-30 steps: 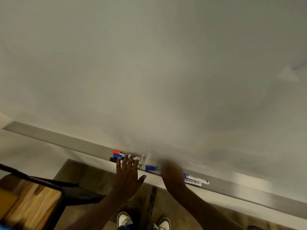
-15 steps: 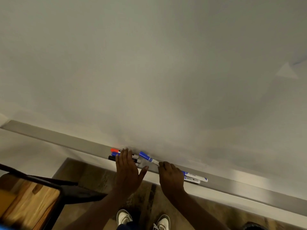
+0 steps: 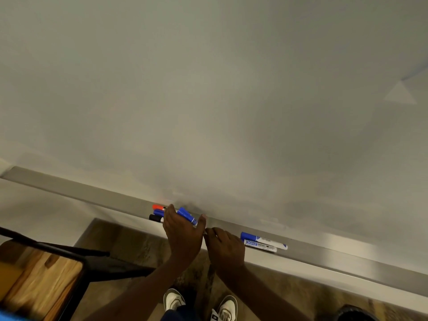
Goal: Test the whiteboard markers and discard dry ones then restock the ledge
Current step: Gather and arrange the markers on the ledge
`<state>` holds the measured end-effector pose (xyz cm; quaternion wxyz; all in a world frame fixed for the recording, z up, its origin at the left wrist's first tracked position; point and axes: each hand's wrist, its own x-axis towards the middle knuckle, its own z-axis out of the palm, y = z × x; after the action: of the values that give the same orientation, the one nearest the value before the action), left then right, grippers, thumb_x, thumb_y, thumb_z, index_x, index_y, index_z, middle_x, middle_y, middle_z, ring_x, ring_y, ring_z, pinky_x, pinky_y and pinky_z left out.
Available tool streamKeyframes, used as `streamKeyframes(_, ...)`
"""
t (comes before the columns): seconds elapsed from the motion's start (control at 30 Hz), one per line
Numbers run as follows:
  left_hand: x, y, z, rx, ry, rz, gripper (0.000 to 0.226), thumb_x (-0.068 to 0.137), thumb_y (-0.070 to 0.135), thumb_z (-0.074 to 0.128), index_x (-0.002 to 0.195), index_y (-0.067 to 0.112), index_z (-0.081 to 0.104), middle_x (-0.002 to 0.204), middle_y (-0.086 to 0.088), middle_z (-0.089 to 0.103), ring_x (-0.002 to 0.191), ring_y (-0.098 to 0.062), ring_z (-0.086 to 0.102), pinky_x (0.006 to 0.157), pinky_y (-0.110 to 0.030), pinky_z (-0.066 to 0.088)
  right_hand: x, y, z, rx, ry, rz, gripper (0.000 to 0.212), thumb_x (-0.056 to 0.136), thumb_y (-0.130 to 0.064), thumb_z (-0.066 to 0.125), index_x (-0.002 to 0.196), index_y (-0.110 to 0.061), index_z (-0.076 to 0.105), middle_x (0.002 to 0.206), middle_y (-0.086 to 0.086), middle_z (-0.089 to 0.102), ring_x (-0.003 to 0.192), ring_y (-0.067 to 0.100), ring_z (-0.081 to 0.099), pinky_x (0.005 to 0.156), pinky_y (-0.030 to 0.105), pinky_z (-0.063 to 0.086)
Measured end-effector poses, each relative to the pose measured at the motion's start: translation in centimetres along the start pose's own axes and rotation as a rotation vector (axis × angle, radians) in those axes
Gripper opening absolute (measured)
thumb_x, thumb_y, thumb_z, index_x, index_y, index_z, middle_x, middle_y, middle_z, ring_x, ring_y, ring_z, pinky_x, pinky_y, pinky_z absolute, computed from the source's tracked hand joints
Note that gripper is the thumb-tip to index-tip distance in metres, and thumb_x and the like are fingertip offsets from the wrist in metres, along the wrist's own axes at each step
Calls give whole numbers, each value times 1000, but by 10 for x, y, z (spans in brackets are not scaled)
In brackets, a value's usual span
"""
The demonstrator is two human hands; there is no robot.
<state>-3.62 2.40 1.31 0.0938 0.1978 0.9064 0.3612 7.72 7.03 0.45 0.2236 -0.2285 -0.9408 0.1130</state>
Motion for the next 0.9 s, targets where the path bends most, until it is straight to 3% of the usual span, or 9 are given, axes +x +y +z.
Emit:
streamKeyframes(0.2, -1, 0, 12, -114, -37, -16, 72, 72, 2, 76, 132, -10, 38, 125, -27, 50, 116, -41, 50, 95, -56, 46, -9, 0, -5, 15, -32, -34, 33, 65, -33, 85, 91, -19, 71, 80, -6, 70, 67, 8, 66, 55, 21, 52)
streamKeyframes(0.27, -5, 2, 16, -156, -52, -1, 72, 71, -2, 75, 133, -9, 38, 127, -27, 49, 119, -42, 48, 97, -56, 45, -10, 6, -8, 19, -86, -11, 22, 81, -39, 62, 92, -23, 71, 80, -10, 69, 67, 4, 64, 55, 17, 50)
streamKeyframes(0.3, -7, 3, 18, -166, -62, 13, 72, 71, -4, 75, 133, -9, 38, 129, -27, 48, 121, -41, 47, 98, -56, 44, -12, 12, -11, 35, -134, 7, 30, 84, -43, 50, 95, -24, 70, 81, -11, 68, 67, 3, 63, 56, 17, 49)
streamKeyframes(0.4, -13, 5, 22, -154, -94, 74, 76, 70, -3, 76, 135, -6, 38, 134, -24, 46, 126, -39, 44, 101, -55, 42, -22, 36, -19, 43, -225, 45, 42, 87, -52, 41, 102, -24, 68, 90, -8, 69, 76, 5, 64, 64, 20, 53)
streamKeyframes(0.47, -14, 3, 23, -115, -123, 120, 78, 68, 0, 78, 136, -4, 38, 137, -22, 45, 128, -39, 42, 102, -56, 41, -28, 52, -25, 26, -201, 113, 43, 95, -51, 38, 93, -23, 71, 87, -7, 69, 74, 5, 63, 67, 17, 48)
streamKeyframes(0.57, -16, -4, 24, 9, -162, 216, 84, 66, 8, 81, 137, -4, 37, 140, -22, 44, 132, -42, 37, 104, -58, 37, -29, 69, -33, -86, -241, 206, 13, 76, -30, 75, 73, -18, 71, 70, -3, 66, 62, 10, 60, 58, 20, 46)
streamKeyframes(0.6, -17, -7, 23, 63, -180, 255, 87, 65, 14, 81, 137, -3, 37, 141, -23, 43, 133, -43, 35, 103, -59, 37, -29, 73, -33, -152, -274, 228, 18, 64, -26, 85, 71, -16, 71, 69, -2, 66, 61, 12, 60, 57, 24, 48)
streamKeyframes(0.77, -19, -16, 21, 361, -246, 444, 98, 59, 45, 65, 139, 1, 31, 145, -24, 39, 134, -45, 32, 106, -60, 31, -44, 90, -21, -257, -409, 282, 37, 49, -26, 93, 77, -14, 72, 75, 3, 67, 68, 20, 63, 61, 35, 54)
streamKeyframes(0.9, -19, -23, 23, 528, -290, 549, 113, 55, 57, 65, 145, 1, 24, 151, -24, 28, 139, -43, 20, 113, -56, 14, -43, 92, -18, -274, -446, 301, 46, 39, -18, 95, 79, -13, 72, 77, 5, 67, 71, 23, 63, 63, 38, 55)
